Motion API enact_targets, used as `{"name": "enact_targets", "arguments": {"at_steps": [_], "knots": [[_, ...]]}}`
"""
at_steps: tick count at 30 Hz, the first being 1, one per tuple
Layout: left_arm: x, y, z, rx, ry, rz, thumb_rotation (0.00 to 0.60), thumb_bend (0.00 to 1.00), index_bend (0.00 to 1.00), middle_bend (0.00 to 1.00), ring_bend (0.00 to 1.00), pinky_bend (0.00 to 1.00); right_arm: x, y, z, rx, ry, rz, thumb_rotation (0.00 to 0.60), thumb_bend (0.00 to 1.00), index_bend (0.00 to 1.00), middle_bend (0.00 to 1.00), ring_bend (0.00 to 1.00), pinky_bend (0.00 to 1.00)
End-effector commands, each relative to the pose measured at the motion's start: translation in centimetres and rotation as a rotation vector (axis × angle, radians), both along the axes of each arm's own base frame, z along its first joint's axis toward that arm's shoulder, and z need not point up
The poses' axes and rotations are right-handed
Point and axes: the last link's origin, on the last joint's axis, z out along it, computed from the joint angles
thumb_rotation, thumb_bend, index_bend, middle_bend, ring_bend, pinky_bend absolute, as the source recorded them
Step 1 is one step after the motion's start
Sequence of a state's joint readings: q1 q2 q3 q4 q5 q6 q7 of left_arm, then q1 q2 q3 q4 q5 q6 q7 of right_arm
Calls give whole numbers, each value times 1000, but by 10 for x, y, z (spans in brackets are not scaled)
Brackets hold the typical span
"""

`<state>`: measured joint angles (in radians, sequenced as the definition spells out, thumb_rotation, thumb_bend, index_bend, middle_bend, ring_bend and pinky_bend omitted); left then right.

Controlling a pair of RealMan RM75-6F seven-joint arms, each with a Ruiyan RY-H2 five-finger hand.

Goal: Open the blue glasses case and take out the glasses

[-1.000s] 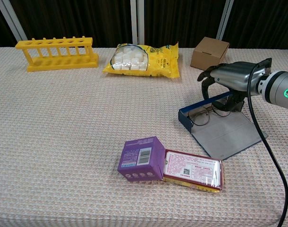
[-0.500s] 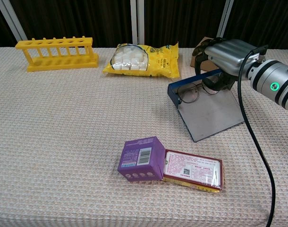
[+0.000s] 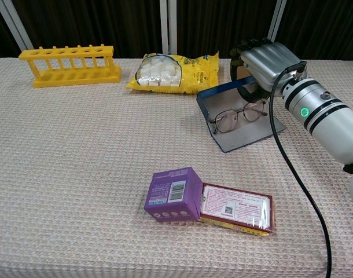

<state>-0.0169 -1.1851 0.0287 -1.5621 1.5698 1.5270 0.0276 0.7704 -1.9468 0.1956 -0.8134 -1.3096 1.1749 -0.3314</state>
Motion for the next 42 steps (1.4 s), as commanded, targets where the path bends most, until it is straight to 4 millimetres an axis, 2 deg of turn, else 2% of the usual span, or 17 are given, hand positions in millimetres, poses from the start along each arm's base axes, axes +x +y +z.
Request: {"name": "enact_targets", "arguments": {"at_steps": [1, 4, 9, 11, 13, 15, 19, 21, 27, 42], "knots": [[0, 0, 0, -1, -1, 0, 600, 33, 202, 126, 97, 102, 1, -2, -2, -7, -15, -2, 600, 394, 530, 157, 0, 0], [0, 1, -1, -8, 2, 0, 600, 32, 202, 126, 97, 103, -2, -6, -4, 7, 5, -31, 600, 375, 471, 157, 0, 0], [0, 1, -1, -7, 1, 3, 600, 33, 202, 126, 97, 102, -2, -9, 3, 49, 54, -68, 600, 322, 135, 90, 0, 0], [0, 1, -1, -7, 1, 5, 600, 33, 202, 126, 97, 102, -1, -7, 11, 59, 55, -66, 600, 312, 64, 71, 0, 0], [0, 1, -1, -4, 0, 3, 600, 33, 202, 126, 97, 102, 1, -1, 21, 68, 52, -54, 600, 304, 33, 61, 0, 0], [-1, 0, 0, -2, 0, 2, 600, 33, 202, 124, 97, 102, 0, 8, 30, 95, 38, -33, 600, 304, 70, 66, 0, 0], [-2, 0, 0, 0, 1, 7, 600, 33, 202, 122, 96, 102, -11, 29, 38, 183, 28, -18, 600, 320, 314, 129, 0, 0], [-1, 1, 0, -2, 0, 3, 600, 33, 202, 122, 96, 102, -19, 36, 37, 219, 52, -22, 600, 323, 362, 148, 0, 0], [4, 2, -2, -9, 5, -18, 600, 33, 202, 123, 97, 102, -28, 37, 23, 251, 103, -25, 600, 327, 408, 160, 0, 0], [2, -2, 3, 4, 10, 7, 600, 33, 202, 123, 97, 102, -21, 22, -6, 271, 80, -9, 600, 361, 470, 188, 0, 0]]}}
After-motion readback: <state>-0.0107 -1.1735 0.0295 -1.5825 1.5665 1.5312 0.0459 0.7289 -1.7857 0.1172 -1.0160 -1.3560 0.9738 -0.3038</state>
